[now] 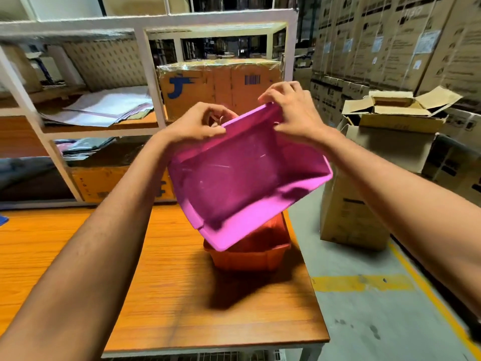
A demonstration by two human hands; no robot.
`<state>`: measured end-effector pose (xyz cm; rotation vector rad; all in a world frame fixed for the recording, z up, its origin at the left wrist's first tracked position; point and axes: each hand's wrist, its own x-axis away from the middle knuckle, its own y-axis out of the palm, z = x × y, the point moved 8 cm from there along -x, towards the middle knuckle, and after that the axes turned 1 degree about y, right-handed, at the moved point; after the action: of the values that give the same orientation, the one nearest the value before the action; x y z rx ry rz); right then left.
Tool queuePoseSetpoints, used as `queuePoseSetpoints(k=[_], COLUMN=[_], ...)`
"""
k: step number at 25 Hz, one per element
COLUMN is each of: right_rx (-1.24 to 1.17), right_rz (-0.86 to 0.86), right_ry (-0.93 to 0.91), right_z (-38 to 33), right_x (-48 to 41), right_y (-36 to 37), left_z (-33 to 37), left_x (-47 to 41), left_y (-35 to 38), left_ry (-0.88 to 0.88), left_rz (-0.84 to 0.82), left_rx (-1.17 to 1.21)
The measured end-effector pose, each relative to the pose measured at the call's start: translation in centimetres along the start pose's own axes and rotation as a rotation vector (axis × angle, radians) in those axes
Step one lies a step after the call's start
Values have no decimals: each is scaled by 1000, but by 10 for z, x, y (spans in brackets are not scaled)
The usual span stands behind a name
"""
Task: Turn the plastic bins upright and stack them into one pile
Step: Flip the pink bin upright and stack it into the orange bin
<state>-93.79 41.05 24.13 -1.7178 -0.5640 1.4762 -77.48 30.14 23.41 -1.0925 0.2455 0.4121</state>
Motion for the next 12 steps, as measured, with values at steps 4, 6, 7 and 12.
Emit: queuePoseSetpoints(k=[4,6,7,12], right_rx=[131,126,113,10], right_rz=[56,96,104,160], right_ry=[-8,18,35,129], right_z=[4,11,16,32], right_x=[8,13,16,32], right_y=[-3,-6,-6,-6], left_z=[5,5,3,-4], left_x=[-6,-5,-5,-1], left_y=[-1,1,2,0], left_ry=[30,11,-11,-103], left_rz=[17,73,112,283], left_rx=[-157,-196,-198,-237])
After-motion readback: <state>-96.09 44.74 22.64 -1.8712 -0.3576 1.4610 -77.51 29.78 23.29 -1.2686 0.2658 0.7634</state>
